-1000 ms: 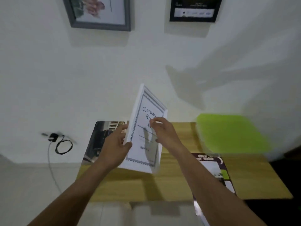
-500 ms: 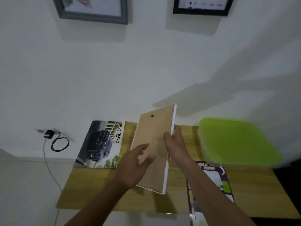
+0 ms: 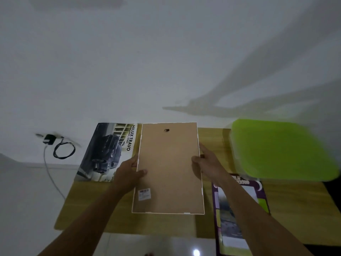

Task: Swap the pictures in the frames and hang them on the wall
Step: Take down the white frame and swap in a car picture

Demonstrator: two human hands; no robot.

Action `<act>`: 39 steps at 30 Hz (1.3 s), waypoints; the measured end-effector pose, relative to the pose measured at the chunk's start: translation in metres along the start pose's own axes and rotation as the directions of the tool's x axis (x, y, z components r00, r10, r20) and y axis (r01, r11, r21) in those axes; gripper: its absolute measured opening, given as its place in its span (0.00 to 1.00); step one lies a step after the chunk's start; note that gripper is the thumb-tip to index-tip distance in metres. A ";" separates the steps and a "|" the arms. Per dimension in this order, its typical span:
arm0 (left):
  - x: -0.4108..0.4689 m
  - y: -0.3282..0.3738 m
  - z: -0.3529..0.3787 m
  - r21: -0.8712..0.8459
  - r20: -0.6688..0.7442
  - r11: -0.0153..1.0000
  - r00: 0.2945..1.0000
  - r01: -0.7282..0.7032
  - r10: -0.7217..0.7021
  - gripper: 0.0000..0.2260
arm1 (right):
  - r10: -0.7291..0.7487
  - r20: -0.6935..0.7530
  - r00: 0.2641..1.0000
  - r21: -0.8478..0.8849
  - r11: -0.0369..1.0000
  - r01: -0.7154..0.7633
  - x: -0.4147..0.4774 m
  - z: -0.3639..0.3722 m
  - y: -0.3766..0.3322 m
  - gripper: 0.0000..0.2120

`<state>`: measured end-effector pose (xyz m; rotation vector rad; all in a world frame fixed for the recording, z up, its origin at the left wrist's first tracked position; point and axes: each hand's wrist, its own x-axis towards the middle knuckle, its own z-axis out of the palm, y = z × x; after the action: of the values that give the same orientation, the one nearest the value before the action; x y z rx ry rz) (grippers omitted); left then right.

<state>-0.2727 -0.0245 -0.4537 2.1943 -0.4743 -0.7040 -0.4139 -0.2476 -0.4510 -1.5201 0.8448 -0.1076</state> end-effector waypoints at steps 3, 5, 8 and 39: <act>0.021 -0.019 0.008 0.128 -0.026 0.990 0.998 -0.056 0.060 0.13 | -0.047 -0.045 0.998 -0.171 0.985 0.039 0.020 0.006 0.019 0.22; 0.034 -0.031 0.012 0.154 -0.034 0.986 0.997 -0.070 0.076 0.13 | -0.037 -0.089 0.995 -0.214 0.977 0.017 0.032 0.011 0.031 0.24; 0.050 -0.042 0.020 0.183 -0.055 0.980 0.994 -0.082 0.093 0.16 | -0.022 -0.139 0.990 -0.255 0.967 -0.014 0.046 0.018 0.044 0.24; 0.031 -0.116 0.048 0.429 0.320 0.860 0.937 -0.277 0.141 0.71 | -0.345 0.042 0.938 -0.884 0.424 0.195 0.163 0.077 0.054 0.11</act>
<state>-0.2657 0.0061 -0.5794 2.4382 -1.1188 -0.8479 -0.2781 -0.2692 -0.5798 -2.6980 0.7859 -0.0055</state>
